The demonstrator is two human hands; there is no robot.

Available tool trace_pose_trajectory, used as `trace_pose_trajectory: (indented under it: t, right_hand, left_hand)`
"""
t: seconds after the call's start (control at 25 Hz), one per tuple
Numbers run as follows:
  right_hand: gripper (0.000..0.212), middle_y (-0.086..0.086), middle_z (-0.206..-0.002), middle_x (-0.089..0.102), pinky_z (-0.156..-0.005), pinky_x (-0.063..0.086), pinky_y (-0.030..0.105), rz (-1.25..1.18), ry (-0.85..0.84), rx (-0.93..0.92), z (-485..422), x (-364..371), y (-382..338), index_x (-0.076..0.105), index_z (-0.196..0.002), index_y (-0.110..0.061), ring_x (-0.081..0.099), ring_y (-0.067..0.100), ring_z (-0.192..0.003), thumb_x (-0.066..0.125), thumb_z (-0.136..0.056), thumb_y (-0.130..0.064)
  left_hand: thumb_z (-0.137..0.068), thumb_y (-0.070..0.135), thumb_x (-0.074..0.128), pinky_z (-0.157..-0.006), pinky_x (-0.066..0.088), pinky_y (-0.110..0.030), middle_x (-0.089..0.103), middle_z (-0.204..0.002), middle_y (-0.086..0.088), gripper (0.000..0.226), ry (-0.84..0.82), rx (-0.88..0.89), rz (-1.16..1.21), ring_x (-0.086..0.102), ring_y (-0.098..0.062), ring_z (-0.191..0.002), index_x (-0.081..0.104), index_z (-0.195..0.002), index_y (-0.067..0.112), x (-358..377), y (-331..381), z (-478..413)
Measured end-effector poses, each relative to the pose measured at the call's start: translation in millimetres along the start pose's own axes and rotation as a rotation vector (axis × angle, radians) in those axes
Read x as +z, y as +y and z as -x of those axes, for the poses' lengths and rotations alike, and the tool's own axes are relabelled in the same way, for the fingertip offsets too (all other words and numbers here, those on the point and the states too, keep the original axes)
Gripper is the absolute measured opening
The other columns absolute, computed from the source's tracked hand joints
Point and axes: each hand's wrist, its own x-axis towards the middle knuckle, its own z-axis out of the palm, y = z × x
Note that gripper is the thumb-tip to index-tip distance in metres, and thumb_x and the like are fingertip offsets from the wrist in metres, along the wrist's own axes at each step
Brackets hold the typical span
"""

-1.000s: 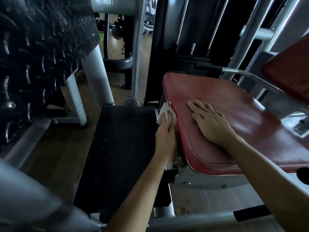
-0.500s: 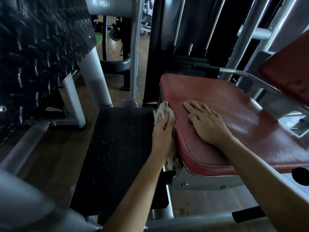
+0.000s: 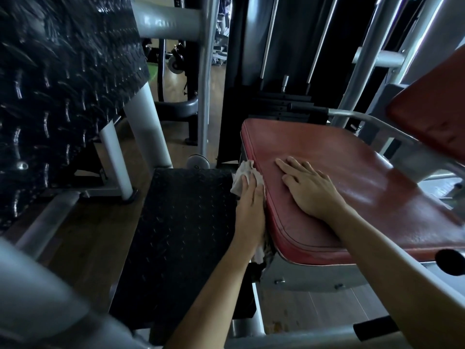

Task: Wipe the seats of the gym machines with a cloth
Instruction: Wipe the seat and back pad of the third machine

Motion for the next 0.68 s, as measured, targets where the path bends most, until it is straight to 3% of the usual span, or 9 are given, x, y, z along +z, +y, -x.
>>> trace_pose_trajectory:
  t: [0.08,0.24,0.32,0.44,0.56,0.68]
  right_hand:
    - [0.053,-0.009,-0.168,0.01,-0.124,0.009,0.044,0.006,-0.011,-0.012,-2.1,0.2,2.4,0.014,-0.158,-0.043,0.007,0.017,-0.155,0.022,-0.106,-0.037]
    - [0.051,-0.014,-0.165,0.018,-0.117,0.017,0.046,0.006,-0.035,-0.019,-28.6,-1.1,7.2,0.018,-0.157,-0.045,0.022,0.018,-0.149,0.022,-0.107,-0.039]
    - [0.05,-0.009,-0.168,0.012,-0.12,0.012,0.047,-0.015,-0.084,0.008,-58.4,-2.8,7.1,0.015,-0.158,-0.043,0.013,0.021,-0.153,0.021,-0.108,-0.041]
    - [0.051,-0.006,-0.169,0.006,-0.123,0.006,0.049,-0.038,-0.123,0.007,-108.2,-1.6,4.7,0.014,-0.158,-0.041,0.003,0.023,-0.156,0.021,-0.108,-0.041]
    - [0.051,-0.007,-0.169,0.007,-0.125,0.004,0.046,-0.077,-0.026,0.034,-131.0,6.6,5.0,0.021,-0.157,-0.042,0.002,0.02,-0.156,0.025,-0.106,-0.04]
    - [0.052,-0.001,-0.169,0.006,-0.125,0.001,0.044,-0.153,0.107,0.163,-125.1,8.1,7.2,0.029,-0.156,-0.038,-0.002,0.022,-0.156,0.031,-0.104,-0.037]
  left_hand:
    - [-0.101,0.057,0.037,-0.123,0.025,-0.039,0.025,-0.162,0.018,0.056,-0.04,0.001,0.023,0.023,-0.003,-0.149,0.023,-0.154,0.047,-2.7,2.7,-2.2]
    - [-0.095,0.059,0.043,-0.119,0.034,-0.044,0.043,-0.153,0.012,0.059,-0.085,-0.028,0.046,0.042,-0.008,-0.14,0.035,-0.151,0.042,-9.9,0.6,-22.0]
    - [-0.097,0.056,0.043,-0.117,0.036,-0.043,0.049,-0.148,0.013,0.055,-0.094,-0.027,0.037,0.047,-0.007,-0.136,0.038,-0.149,0.041,-10.8,0.0,-27.0]
    - [-0.094,0.062,0.041,-0.119,0.033,-0.041,0.041,-0.154,0.016,0.059,-0.099,-0.064,0.005,0.041,-0.004,-0.14,0.034,-0.151,0.046,-14.1,-3.7,-39.9]
    - [-0.089,0.071,0.045,-0.12,0.031,-0.042,0.033,-0.159,0.015,0.062,-0.076,-0.18,0.043,0.034,-0.007,-0.145,0.034,-0.148,0.053,-18.5,-3.8,-62.8]
    - [-0.094,0.063,0.05,-0.113,0.042,-0.039,0.047,-0.151,0.012,0.054,0.014,-0.281,0.114,0.049,-0.008,-0.136,0.035,-0.145,0.057,-12.3,7.0,-77.6]
